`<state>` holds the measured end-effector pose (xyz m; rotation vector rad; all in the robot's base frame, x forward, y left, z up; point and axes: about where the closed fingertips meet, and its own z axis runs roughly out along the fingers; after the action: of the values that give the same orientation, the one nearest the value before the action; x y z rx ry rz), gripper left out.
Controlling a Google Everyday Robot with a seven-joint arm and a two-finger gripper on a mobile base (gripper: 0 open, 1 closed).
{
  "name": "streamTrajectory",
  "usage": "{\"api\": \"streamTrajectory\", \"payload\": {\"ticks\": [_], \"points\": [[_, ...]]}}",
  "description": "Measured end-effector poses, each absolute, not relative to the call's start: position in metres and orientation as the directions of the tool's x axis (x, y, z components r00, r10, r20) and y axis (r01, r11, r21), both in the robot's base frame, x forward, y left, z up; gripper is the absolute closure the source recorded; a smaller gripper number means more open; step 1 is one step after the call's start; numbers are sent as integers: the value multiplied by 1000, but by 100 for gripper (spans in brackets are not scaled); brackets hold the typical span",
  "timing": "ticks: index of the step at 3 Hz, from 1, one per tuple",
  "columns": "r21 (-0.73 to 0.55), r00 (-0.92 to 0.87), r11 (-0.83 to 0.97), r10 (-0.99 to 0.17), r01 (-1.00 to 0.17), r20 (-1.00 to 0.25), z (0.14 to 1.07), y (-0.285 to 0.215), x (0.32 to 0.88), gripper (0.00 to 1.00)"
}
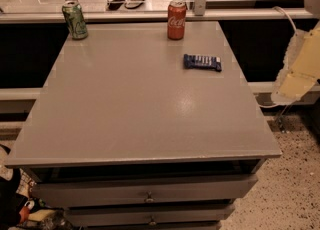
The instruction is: Move rxbar blueberry near green can
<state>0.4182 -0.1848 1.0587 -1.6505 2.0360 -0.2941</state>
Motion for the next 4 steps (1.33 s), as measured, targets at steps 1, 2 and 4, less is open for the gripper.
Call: {"api": "streamTrajectory", "payload": {"ticks": [1,2,4], "points": [[-464,-141,242,-960,-852,-242,1059,-185,418,0],[-453,-122,258,-944,-853,-308,1064,-193,441,0],[-390,-148,340,-883,-856,-445,1033,-225,522,0]]}}
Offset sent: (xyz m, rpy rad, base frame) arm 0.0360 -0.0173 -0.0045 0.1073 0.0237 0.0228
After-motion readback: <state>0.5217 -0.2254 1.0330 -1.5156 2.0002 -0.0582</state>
